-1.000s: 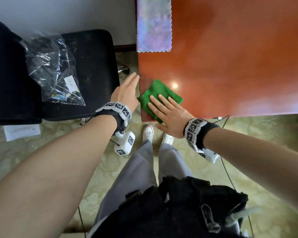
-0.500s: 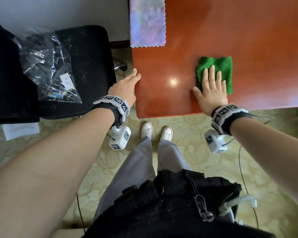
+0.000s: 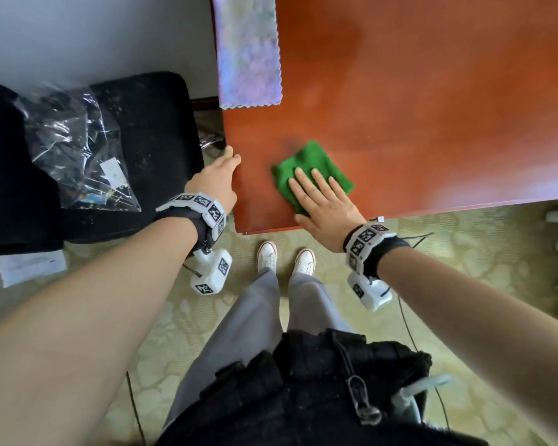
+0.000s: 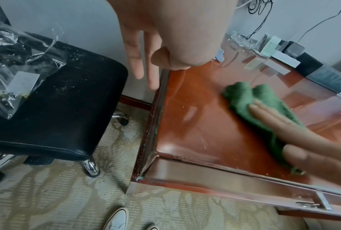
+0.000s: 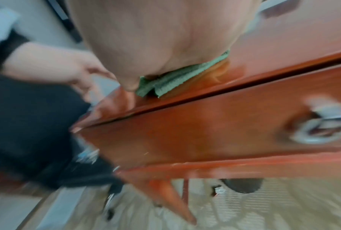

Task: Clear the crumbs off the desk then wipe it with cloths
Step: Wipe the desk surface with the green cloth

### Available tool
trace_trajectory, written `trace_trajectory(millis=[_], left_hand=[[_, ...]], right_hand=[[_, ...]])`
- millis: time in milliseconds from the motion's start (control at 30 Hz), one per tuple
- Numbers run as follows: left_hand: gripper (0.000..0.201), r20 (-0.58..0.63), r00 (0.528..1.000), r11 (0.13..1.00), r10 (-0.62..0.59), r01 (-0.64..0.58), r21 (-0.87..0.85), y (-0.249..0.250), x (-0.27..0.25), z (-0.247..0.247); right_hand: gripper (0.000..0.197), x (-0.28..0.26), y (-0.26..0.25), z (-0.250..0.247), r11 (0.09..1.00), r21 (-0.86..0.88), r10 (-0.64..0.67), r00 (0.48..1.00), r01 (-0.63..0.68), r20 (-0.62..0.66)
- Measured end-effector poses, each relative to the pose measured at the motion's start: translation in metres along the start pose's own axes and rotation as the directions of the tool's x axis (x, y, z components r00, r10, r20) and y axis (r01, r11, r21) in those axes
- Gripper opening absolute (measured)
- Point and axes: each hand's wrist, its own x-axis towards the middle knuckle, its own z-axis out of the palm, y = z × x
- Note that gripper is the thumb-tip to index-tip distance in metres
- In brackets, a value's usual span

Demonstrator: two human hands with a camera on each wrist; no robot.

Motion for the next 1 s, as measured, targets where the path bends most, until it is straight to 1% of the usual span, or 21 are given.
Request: trace_trajectory(millis=[67,100,133,167,233,267,300,333,433,467,500,533,567,633,667,733,767,833,933,1000], left_hand=[[0.071,-0.015,1.0,0.999,-0.013,0.014,0.051,0.006,0.001,-0.001],[0.066,-0.043,0.999,0.996,-0.009,0.013,0.093,0.011,0.001,-0.002],[0.059,-0.085,0.996,0.989,0.008,0.005,0.148,0.015,0.003,-0.003],[0.052,-0.131,0.991,0.981,0.027,-0.001,0.196,0.02,0.004,-0.004],[0.044,-0.181,0.983,0.978,0.042,-0.003,0.21,0.029,0.009,-0.007],[0.044,-0.185,0.982,0.981,0.049,-0.013,0.194,0.033,0.012,-0.008],[0.046,-0.179,0.982,0.983,0.066,-0.033,0.179,0.038,0.016,-0.009],[0.049,-0.162,0.982,0.983,0.092,-0.064,0.173,0.044,0.019,-0.009],[0.064,-0.061,0.977,0.96,0.205,-0.188,0.208,0.071,0.029,-0.009],[0.068,-0.036,0.971,0.949,0.235,-0.221,0.226,0.081,0.032,-0.008],[0.071,-0.017,0.967,0.939,0.254,-0.243,0.242,0.091,0.035,-0.007],[0.073,-0.002,0.964,0.933,0.266,-0.257,0.252,0.1,0.038,-0.006],[0.075,0.011,0.962,0.929,0.271,-0.265,0.258,0.11,0.041,-0.005],[0.078,0.023,0.963,0.927,0.27,-0.266,0.264,0.126,0.048,-0.002],[0.08,0.03,0.963,0.928,0.267,-0.265,0.26,0.133,0.051,0.0],[0.082,0.036,0.966,0.937,0.255,-0.256,0.239,0.141,0.054,0.004],[0.082,0.026,0.968,0.941,0.25,-0.249,0.228,0.142,0.054,0.006],[0.082,0.015,0.97,0.946,0.242,-0.239,0.219,0.143,0.053,0.008],[0.08,0.005,0.967,0.938,0.256,-0.25,0.241,0.14,0.052,0.01],[0.074,-0.023,0.955,0.919,0.297,-0.279,0.278,0.137,0.056,0.004]], right_hand=[[0.067,-0.005,0.043,-0.007,0.98,0.097,0.179,0.983,-0.174,-0.045],[0.067,-0.008,0.066,-0.012,0.949,0.162,0.284,0.956,-0.27,-0.072],[0.068,-0.012,0.089,-0.017,0.899,0.234,0.398,0.914,-0.369,-0.086],[0.067,-0.018,0.111,-0.022,0.828,0.309,0.513,0.855,-0.468,-0.079],[0.068,-0.036,0.148,-0.028,0.652,0.43,0.703,0.71,-0.625,-0.034],[0.068,-0.045,0.161,-0.03,0.583,0.464,0.758,0.653,-0.667,-0.014],[0.069,-0.053,0.17,-0.031,0.541,0.481,0.786,0.618,-0.69,0.001],[0.069,-0.057,0.174,-0.032,0.521,0.487,0.798,0.603,-0.7,0.013],[0.073,-0.052,0.168,-0.039,0.493,0.498,0.808,0.587,-0.714,0.042],[0.074,-0.047,0.162,-0.04,0.497,0.494,0.803,0.594,-0.713,0.051],[0.075,-0.042,0.154,-0.042,0.522,0.479,0.783,0.619,-0.705,0.058],[0.076,-0.037,0.145,-0.042,0.573,0.447,0.748,0.661,-0.687,0.058],[0.076,-0.032,0.134,-0.04,0.641,0.403,0.696,0.716,-0.653,0.051],[0.077,-0.024,0.111,-0.037,0.777,0.328,0.561,0.828,-0.537,0.026],[0.077,-0.019,0.098,-0.035,0.829,0.303,0.488,0.873,-0.47,0.017],[0.077,-0.011,0.076,-0.034,0.897,0.262,0.36,0.933,-0.355,0.032],[0.077,-0.008,0.068,-0.032,0.918,0.244,0.312,0.949,-0.314,0.047],[0.077,-0.005,0.062,-0.031,0.938,0.223,0.261,0.964,-0.267,0.057],[0.071,-0.007,0.076,-0.031,0.945,0.245,0.215,0.976,-0.215,0.029],[0.067,-0.009,0.094,-0.033,0.935,0.291,0.203,0.979,-0.2,0.02]])
